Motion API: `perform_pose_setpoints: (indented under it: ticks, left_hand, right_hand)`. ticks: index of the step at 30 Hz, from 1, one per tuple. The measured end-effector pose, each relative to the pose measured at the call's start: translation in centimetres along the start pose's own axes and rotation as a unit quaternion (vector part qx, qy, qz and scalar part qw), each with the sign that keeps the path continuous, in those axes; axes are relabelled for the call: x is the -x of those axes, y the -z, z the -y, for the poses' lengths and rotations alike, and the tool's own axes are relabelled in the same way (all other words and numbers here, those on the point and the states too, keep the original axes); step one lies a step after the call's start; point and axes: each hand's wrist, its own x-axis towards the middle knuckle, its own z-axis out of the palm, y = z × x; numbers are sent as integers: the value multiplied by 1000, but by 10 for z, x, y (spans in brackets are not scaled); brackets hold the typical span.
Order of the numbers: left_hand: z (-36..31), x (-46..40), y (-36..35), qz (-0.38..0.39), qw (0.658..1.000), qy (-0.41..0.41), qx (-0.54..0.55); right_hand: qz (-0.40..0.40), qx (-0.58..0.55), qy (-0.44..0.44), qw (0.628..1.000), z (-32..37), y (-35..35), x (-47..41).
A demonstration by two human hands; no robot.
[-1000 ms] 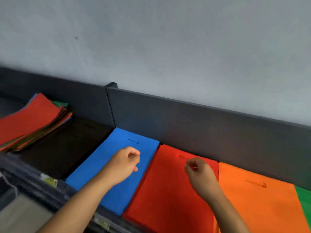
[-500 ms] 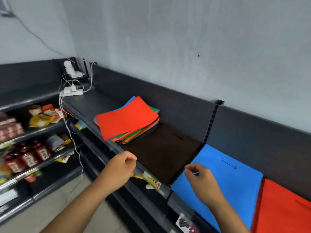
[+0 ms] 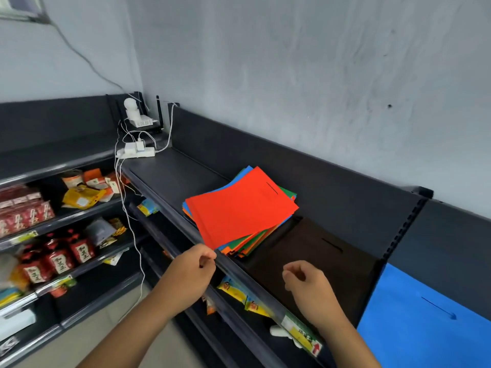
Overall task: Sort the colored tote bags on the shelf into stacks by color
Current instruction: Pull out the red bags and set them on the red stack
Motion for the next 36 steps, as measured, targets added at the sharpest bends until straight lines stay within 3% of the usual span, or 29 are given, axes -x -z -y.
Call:
perform_pose_setpoints:
  ticks: [10, 21, 31, 36]
  left_hand:
    - [19, -113, 21, -18, 995, -54, -81]
    - [32, -231, 9, 1, 975, -180, -127]
    - [44, -326, -5, 129, 948, -190, -222]
    - [41, -329, -7, 158, 924, -251, -239]
  right_hand:
    - [-41, -120, -83, 989, 6, -46, -124]
    - [-81, -107, -122, 983, -7, -58, -162]
    - [-131, -127, -184, 966, 14, -90, -169]
    - [-216, -131, -190, 949, 20, -107, -175]
